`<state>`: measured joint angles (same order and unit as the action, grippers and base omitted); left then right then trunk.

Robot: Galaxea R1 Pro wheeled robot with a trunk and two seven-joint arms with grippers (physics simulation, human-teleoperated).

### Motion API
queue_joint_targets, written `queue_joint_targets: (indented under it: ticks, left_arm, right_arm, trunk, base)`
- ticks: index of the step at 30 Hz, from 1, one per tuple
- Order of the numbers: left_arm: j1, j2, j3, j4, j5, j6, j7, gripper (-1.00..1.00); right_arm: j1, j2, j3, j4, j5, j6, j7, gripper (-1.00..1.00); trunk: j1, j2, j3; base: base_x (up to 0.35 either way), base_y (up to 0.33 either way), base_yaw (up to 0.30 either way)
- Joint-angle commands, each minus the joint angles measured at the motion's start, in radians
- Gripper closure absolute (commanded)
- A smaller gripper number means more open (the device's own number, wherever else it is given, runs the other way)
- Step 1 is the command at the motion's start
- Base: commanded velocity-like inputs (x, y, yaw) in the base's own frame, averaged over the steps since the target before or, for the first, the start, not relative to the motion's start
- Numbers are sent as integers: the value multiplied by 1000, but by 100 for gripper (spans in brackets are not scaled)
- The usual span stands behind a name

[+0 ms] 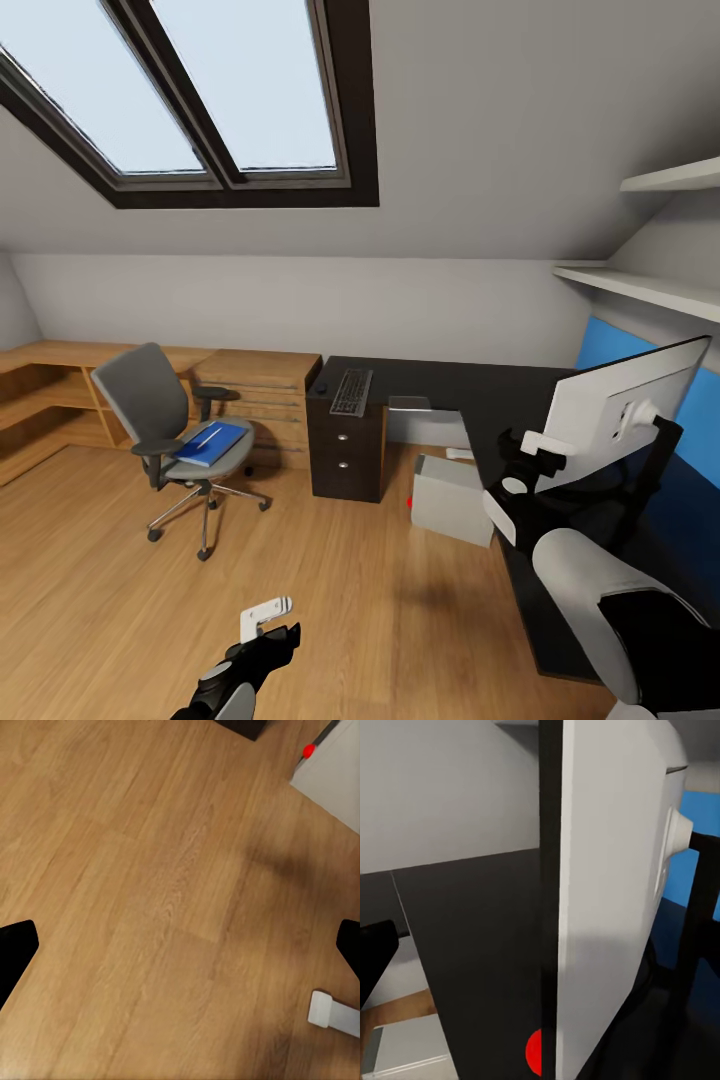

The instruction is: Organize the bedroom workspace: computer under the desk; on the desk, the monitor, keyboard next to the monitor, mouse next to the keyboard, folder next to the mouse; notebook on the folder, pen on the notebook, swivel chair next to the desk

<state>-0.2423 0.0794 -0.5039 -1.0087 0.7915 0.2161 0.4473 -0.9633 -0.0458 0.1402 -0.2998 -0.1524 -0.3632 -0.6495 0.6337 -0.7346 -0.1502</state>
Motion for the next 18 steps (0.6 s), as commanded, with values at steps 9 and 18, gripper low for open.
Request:
queue_joint_targets:
  ticks: [9,18]
  left_arm:
    - [-1,2,-2,-2,6,2,8,-100]
    - [-1,2,-2,-2,6,2,8,-100]
  right_arm:
    - [-1,0,9,1,-11,-5,-8,-100]
    - [0,1,9,1,-12,-4,-9,-100]
  trunk:
    - [0,-1,-2]
    - [0,-1,-2]
  base:
    - [0,0,-56]
    - [0,0,-234]
